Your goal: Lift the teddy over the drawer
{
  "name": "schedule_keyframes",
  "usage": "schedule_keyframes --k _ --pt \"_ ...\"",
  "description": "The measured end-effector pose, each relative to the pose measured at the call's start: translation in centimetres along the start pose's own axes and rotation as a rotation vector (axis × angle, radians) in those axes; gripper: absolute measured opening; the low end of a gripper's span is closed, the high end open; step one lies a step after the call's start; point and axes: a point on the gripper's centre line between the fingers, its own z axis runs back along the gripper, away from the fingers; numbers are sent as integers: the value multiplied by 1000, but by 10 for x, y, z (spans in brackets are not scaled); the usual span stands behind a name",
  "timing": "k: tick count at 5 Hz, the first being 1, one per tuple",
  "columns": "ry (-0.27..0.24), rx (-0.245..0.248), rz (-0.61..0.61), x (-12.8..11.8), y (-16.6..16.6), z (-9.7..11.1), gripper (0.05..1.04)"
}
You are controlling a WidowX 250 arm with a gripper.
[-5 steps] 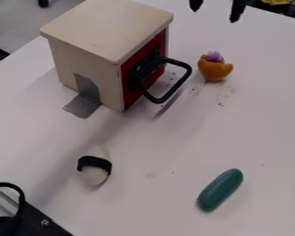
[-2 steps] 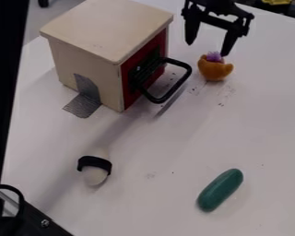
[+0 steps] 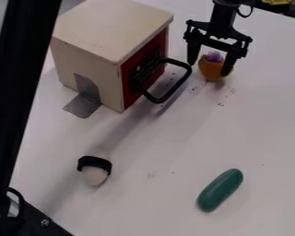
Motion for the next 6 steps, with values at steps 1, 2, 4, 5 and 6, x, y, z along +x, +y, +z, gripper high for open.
schedule_keyframes --k 1,2,4,5,6 --pt "15 0 29 9 2 -14 1000" --pt "25 28 44 20 9 -18 1000" --pt "43 49 55 24 13 -24 674" --pt "47 54 41 22 7 -23 481" --pt "37 51 32 21 3 -18 400"
